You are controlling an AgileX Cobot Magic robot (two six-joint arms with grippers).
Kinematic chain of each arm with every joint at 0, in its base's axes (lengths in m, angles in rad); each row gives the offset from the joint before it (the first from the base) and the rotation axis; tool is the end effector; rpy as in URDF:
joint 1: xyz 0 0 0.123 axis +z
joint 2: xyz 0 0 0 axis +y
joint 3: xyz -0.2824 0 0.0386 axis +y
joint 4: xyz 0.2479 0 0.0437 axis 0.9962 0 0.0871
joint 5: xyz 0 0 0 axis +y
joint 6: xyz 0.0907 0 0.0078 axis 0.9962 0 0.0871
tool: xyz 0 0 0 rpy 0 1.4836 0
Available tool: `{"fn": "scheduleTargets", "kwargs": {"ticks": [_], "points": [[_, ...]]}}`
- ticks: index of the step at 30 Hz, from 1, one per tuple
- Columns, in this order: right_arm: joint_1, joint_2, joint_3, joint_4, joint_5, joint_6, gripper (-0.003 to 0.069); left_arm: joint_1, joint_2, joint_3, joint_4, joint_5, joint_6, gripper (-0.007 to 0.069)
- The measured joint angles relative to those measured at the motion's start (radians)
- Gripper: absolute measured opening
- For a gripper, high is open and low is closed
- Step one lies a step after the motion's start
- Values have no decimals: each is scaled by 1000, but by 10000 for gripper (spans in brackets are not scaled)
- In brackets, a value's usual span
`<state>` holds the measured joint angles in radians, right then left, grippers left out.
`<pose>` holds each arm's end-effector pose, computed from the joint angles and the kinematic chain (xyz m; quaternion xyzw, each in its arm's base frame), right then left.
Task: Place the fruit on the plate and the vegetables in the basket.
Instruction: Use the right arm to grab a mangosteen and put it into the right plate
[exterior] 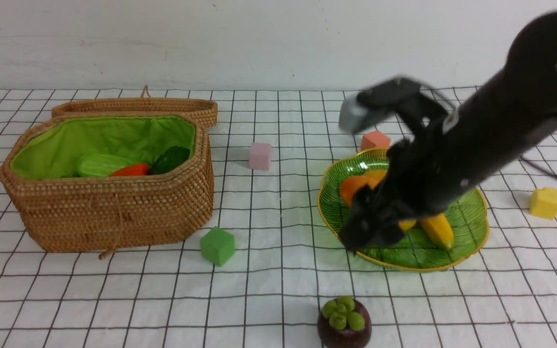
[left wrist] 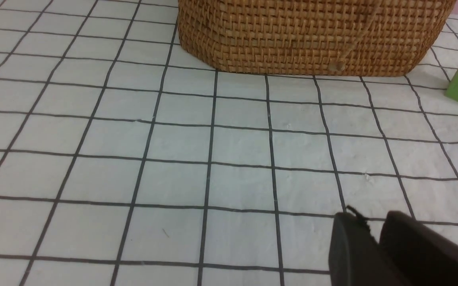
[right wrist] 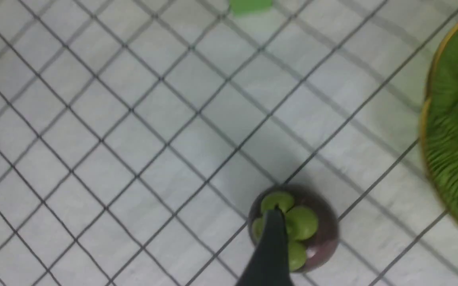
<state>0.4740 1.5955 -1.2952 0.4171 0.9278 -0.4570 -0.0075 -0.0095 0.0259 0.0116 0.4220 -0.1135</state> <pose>0.2841 0.1789 0.2961 -0.3522 0.8927 0.1901 0.2071 0.0513 0.0000 0.1671 -0.0405 0.8188 -0.0297 0.5719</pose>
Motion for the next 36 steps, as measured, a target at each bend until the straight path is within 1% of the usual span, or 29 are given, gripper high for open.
{"fn": "scheduleTargets", "kwargs": {"ticks": [1,3,6,13,21,23,25,28,29,30,32,34,35,36], "points": [[35,17,43,-16,-30,21,603,0,0,0,0,0,0,111],[68,44,77,-34,-64,34,603,0,0,0,0,0,0,113],[98,114,94,-50,-96,60,603,0,0,0,0,0,0,113],[98,271,87,-74,-110,95,595,0,0,0,1,0,0,124],[91,281,60,-66,-73,86,584,0,0,0,1,0,0,130],[80,278,29,-66,-12,80,582,0,0,0,1,0,0,132],[60,260,-9,-63,19,77,582,0,0,0,2,0,0,132],[-16,209,-124,-58,22,76,582,0,0,0,2,0,0,135],[-16,209,-132,-58,22,76,582,0,0,0,2,0,0,135],[-76,193,-192,-55,8,77,582,0,0,0,3,0,0,138],[-147,193,-244,-54,-36,101,582,0,0,0,3,0,0,142],[-211,201,-262,-54,-99,140,582,0,0,0,3,0,0,145],[-225,204,-263,-54,-113,146,582,0,0,0,3,0,0,145],[-279,222,-266,-54,-162,191,582,0,0,0,3,0,0,146]]}}
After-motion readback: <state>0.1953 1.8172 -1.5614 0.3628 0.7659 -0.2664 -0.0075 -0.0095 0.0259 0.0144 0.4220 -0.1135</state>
